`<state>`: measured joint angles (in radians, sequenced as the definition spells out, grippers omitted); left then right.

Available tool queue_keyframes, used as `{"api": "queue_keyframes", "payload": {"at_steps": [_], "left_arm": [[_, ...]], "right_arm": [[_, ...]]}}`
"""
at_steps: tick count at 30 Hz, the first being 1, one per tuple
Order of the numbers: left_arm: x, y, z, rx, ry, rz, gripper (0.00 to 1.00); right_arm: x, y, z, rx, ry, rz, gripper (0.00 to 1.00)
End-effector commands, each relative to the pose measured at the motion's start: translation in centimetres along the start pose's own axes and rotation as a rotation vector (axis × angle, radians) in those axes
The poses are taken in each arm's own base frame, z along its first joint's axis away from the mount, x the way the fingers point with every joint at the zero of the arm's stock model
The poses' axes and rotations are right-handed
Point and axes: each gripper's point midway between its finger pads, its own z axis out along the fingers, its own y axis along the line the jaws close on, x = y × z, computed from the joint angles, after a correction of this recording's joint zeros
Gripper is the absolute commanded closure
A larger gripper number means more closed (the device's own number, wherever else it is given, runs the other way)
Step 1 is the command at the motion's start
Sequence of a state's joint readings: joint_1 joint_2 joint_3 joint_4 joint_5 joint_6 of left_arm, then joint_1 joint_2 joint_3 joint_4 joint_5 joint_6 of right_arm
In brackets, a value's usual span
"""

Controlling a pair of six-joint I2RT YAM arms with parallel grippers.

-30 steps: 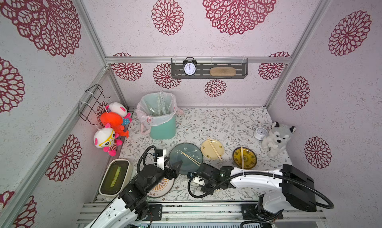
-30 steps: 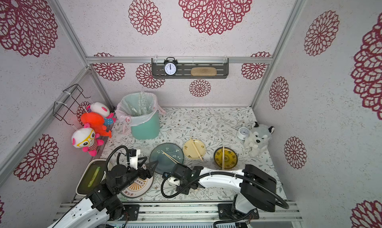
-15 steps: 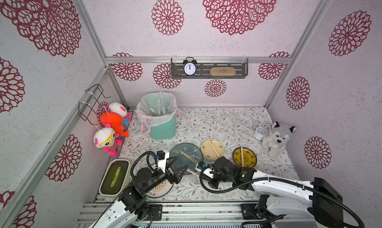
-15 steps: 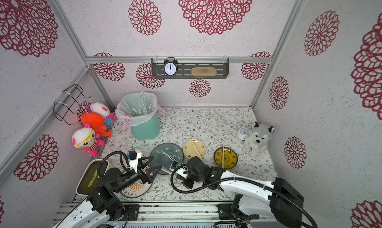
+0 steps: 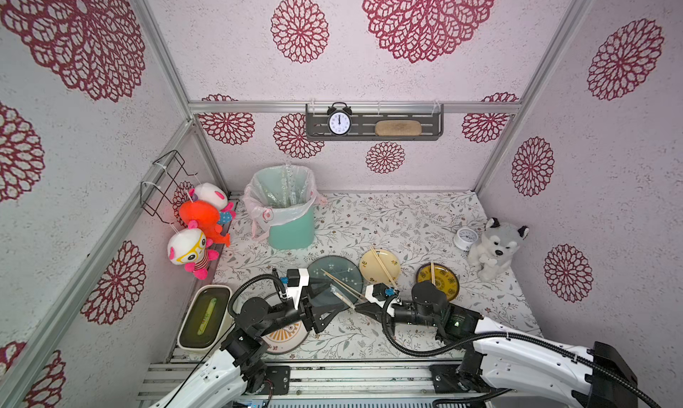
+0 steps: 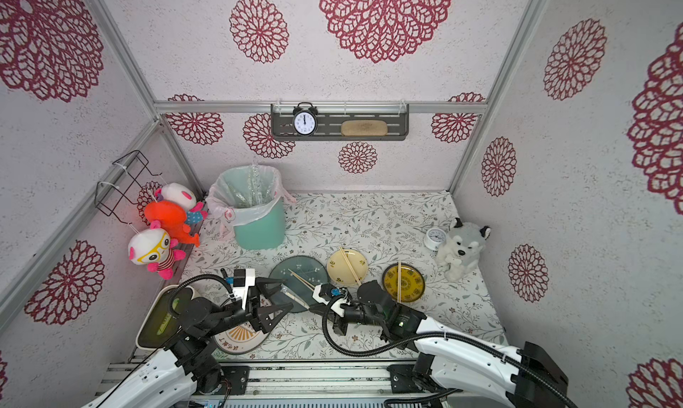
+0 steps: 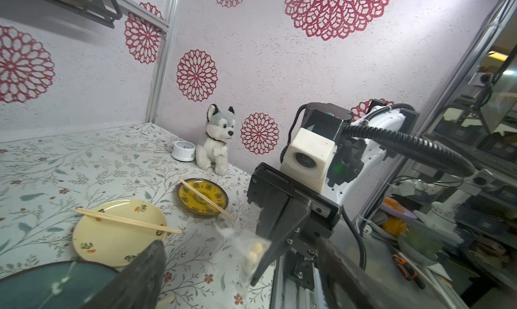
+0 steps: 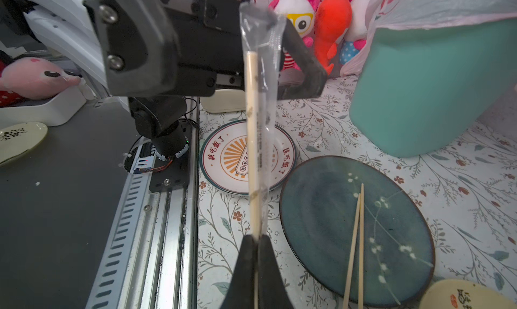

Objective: Remove the packaging of disposable chopsticks
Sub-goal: Pick up the disposable chopsticks from the center of the board, then remove the packet bag from the disposable chopsticks.

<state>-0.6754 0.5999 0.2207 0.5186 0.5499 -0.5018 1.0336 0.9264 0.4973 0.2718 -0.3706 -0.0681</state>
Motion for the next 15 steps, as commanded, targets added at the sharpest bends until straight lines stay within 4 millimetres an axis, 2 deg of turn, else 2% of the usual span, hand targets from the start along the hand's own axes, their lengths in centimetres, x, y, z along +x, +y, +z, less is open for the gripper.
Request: {"api": "queue_keyframes", "payload": {"at_steps": [1, 3, 5, 10, 12, 15], "left_arm": [[-1.5, -2.2, 0.6, 0.136, -0.041, 0.049, 0.25], [-1.8, -2.3, 1.0, 0.152, -0.038, 0.053, 0.35], [-1.8, -2.2, 1.2, 0.158, -0.037, 0.054, 0.4], [-1.6, -2.6, 1.4, 0.188, -0.047, 0.057, 0.69], [-1.6, -3.0, 1.5, 0.217, -0.053, 0.059, 0.7], [-1.7, -3.2, 1.7, 0.237, -0.055, 0.058, 0.67]], "right_arm": [[-3.0, 0.7, -0.5, -0.047, -0.093, -0.041, 1.0], [-3.0, 0.7, -0.6, -0.051, -0.099, -0.046, 1.0], [-3.1, 0.7, -0.8, -0.053, -0.109, -0.05, 1.0], [-3.2, 0.5, -1.5, -0.042, -0.127, -0.058, 1.0], [-3.2, 0.5, -1.5, -0.041, -0.125, -0.056, 1.0], [-2.9, 0.6, -1.5, -0.045, -0.122, -0.054, 1.0]]}}
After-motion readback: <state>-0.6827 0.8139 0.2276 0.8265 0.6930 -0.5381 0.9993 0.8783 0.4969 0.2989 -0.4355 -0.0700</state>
